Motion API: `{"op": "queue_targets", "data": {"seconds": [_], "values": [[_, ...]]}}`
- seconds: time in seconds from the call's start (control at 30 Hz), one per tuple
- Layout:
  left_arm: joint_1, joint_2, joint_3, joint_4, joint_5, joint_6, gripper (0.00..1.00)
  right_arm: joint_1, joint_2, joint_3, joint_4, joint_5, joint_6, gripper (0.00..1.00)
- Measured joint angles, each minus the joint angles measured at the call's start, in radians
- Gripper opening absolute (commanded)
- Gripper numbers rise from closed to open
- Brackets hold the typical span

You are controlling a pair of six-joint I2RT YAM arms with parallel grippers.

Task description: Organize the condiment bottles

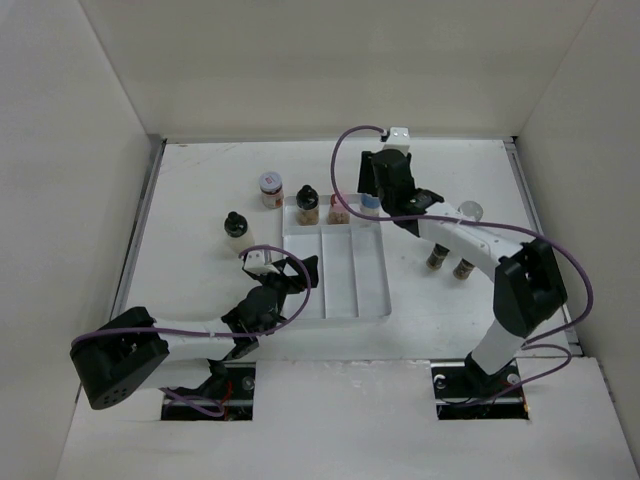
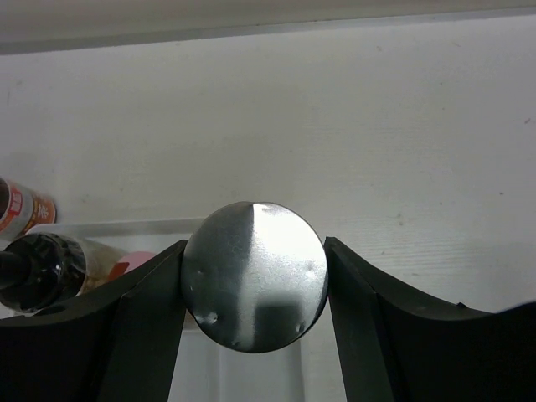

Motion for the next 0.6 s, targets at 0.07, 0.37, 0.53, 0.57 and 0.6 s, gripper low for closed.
{"op": "queue_targets", "data": {"seconds": [0.07,0.37,0.53,0.57,0.6], "values": [[0.0,0.0,0.0,0.0,0.0,-0.001,0.98,0.006,0.028,0.014,0.008,-0.004,-0.001,0.52],[0.001,0.0,0.0,0.0,0.0,-0.002,0.98,0.006,0.15,0.031,0.044,-0.011,0.008,0.61],[0.002,0.0,0.0,0.0,0.0,-0.001,0.98,0.012,0.167,0.032,0.079,-0.008,0.026,0.9],[0.006,0.002,0.0,0.0,0.001,-0.002,0.98,0.013,0.166,0.032,0.084,-0.008,0.03,0.95],[0.01,0.005,0.001,0.0,0.001,-0.002,0.98,0.016,0.163,0.031,0.089,-0.008,0.031,0.98]]}}
